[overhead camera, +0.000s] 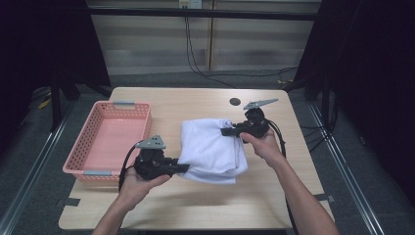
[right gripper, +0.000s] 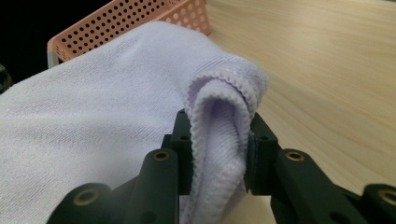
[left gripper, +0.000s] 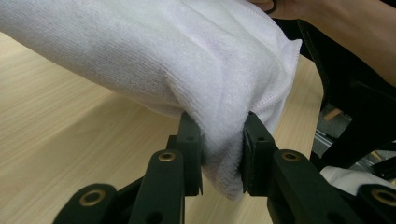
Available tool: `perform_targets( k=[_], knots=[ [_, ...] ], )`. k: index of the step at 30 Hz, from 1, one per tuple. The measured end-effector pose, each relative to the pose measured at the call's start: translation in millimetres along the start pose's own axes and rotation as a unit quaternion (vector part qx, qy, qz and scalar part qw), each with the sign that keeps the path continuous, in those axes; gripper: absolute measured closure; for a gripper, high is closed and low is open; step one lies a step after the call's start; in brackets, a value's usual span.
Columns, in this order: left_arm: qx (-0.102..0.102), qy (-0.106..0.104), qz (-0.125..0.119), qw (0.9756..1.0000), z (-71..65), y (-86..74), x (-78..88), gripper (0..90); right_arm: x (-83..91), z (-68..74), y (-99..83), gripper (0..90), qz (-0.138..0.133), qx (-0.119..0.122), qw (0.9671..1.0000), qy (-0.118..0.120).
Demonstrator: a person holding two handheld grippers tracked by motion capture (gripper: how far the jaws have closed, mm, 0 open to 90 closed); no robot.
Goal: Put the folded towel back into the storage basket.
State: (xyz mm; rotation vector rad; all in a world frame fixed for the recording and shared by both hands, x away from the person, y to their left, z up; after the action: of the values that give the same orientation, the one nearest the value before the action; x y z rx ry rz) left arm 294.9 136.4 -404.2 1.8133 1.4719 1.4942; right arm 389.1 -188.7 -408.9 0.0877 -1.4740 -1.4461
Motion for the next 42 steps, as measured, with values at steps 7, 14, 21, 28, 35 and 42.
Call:
perform_targets(
  k=[7,14,21,28,35,42],
  knots=[
    [0.005,0.009,-0.011,0.9999,9.5,1.5,10.6,73.4,-7.4,0.6,14.1,70.6,-0.010,0.000,0.9999,0.010],
    [0.008,0.021,-0.026,0.9994,12.9,6.7,32.8,73.4,-18.1,6.7,32.1,70.7,-0.013,0.009,0.9996,0.022],
    [0.007,0.026,-0.038,0.9989,18.0,5.9,53.9,73.4,-25.9,19.4,57.3,70.8,-0.013,0.022,0.9993,0.027],
    [0.014,0.040,-0.053,0.9977,21.8,4.6,73.3,73.2,-35.9,29.7,74.9,70.9,-0.013,0.031,0.9988,0.035],
    [0.021,0.054,-0.062,0.9964,31.0,6.1,97.8,73.3,-51.2,41.4,98.6,70.9,-0.014,0.039,0.9984,0.039],
    [0.029,0.069,-0.080,0.9940,35.9,-1.7,122.3,73.3,-72.2,60.7,122.7,71.0,-0.012,0.048,0.9975,0.051]
  ],
)
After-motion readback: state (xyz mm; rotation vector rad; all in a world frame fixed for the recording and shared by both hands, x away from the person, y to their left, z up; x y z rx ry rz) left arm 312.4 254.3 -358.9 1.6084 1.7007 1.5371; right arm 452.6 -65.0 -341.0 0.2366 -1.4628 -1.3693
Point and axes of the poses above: each handheld gripper's, and its own axes: x roughly backward along the jaws, y roughly out of its top, z roughly to its left, the point moved 1 cm from there along -x, roughly forward along the jaws, and after that the axes turned 8 degrees about -y, right-handed, at the moved point
